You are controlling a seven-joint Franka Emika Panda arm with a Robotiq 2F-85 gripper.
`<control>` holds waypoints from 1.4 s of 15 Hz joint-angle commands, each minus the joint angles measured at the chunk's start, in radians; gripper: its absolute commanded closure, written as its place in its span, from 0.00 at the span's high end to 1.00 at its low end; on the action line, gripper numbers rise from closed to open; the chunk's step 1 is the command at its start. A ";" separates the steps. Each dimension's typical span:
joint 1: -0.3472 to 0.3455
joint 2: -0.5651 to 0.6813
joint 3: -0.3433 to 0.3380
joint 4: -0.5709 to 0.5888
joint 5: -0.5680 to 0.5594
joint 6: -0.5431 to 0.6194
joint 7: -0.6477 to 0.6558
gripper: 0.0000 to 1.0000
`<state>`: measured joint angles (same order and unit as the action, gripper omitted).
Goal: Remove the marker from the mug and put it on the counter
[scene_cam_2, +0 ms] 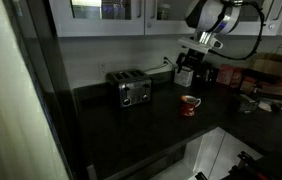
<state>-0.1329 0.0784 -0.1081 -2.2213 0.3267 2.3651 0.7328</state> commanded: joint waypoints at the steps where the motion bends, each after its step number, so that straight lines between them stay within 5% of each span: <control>1: 0.011 0.000 -0.011 0.002 0.000 -0.002 0.016 1.00; 5: 0.011 0.000 -0.012 0.002 0.000 -0.001 0.022 1.00; 8: 0.010 0.065 -0.030 0.039 -0.017 0.000 0.239 1.00; 16: -0.043 0.320 -0.065 0.190 0.259 -0.010 0.356 1.00; 18: -0.058 0.359 -0.066 0.226 0.327 -0.009 0.388 0.88; 21: -0.069 0.396 -0.068 0.260 0.407 0.014 0.467 0.83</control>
<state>-0.1946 0.4480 -0.1774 -1.9967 0.6654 2.3678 1.1121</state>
